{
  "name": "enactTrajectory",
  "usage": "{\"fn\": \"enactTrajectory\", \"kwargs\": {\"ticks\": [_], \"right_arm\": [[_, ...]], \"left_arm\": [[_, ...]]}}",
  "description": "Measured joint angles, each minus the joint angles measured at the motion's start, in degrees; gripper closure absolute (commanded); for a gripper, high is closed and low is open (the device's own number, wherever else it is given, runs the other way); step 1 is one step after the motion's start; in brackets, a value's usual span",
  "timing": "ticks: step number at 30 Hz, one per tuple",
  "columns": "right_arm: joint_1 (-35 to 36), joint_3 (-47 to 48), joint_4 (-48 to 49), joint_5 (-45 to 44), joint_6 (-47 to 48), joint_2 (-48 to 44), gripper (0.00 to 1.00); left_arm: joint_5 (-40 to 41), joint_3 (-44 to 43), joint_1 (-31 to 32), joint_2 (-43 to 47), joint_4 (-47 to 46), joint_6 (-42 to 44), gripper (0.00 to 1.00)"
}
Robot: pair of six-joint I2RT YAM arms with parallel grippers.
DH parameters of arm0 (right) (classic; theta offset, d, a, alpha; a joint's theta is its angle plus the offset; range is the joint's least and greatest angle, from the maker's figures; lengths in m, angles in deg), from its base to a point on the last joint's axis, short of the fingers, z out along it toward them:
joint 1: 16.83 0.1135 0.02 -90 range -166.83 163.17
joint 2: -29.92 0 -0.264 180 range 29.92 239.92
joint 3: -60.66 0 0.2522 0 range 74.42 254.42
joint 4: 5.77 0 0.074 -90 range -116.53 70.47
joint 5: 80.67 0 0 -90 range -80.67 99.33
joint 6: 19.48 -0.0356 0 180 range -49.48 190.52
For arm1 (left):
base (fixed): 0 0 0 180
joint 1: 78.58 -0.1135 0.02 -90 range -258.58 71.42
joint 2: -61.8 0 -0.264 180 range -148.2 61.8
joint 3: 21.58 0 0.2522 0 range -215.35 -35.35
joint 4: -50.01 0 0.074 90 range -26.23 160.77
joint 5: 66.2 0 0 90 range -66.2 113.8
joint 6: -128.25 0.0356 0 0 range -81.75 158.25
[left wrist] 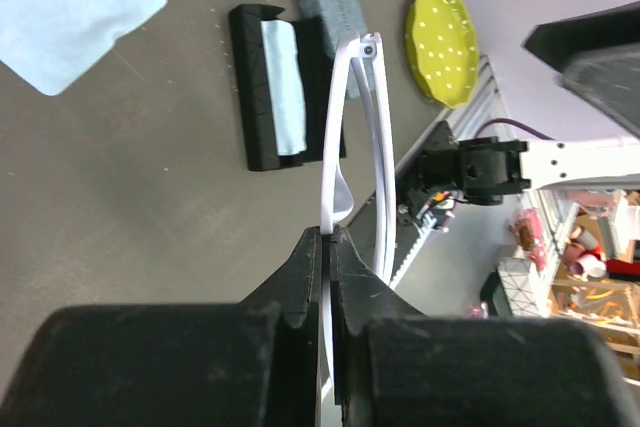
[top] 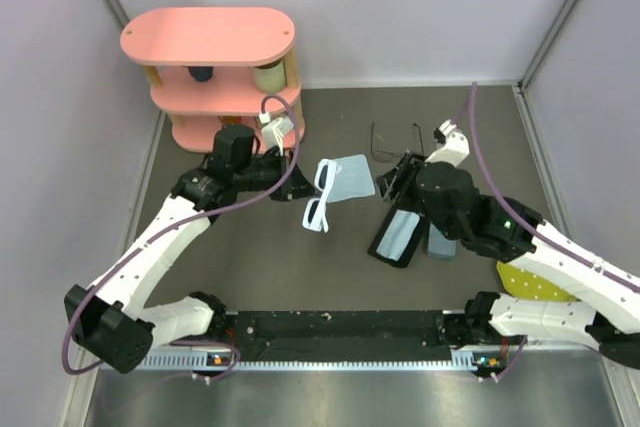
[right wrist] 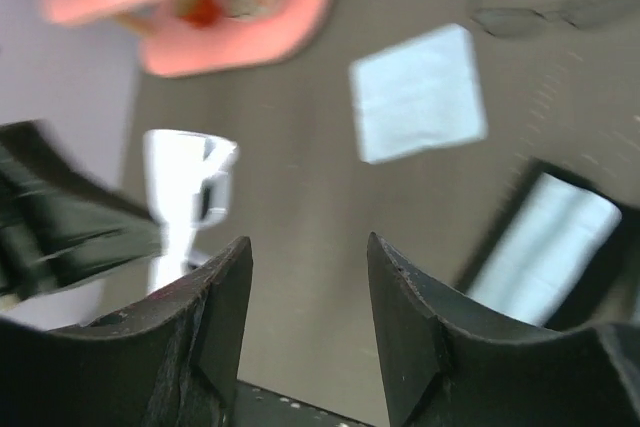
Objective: Organize the sunglasses
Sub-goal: Adjust the sunglasses on the table, then move the opened sunglasses case to the center of the board.
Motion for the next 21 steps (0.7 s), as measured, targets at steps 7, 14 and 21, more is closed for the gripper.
{"fn": "enactTrajectory", "kwargs": {"ticks": [7,14,21], "right_arm": [[-10.69,-11.67,-13.53,3.26,-10.34,3.3,0.5],[-15.1,-18.86,-19.5,8.48,-14.05,4.96,0.58],[-23.39,-22.23,-17.05,13.99,-9.07,9.18,0.68]], "left_arm": [[3.28,0.0,-0.07,-4.35,0.24,4.94,1.0],[4.26,-0.07,-0.11,-9.53,0.13,6.73,1.0],[3.96,-2.97,-0.11,-15.28,0.17,6.27,1.0]]}}
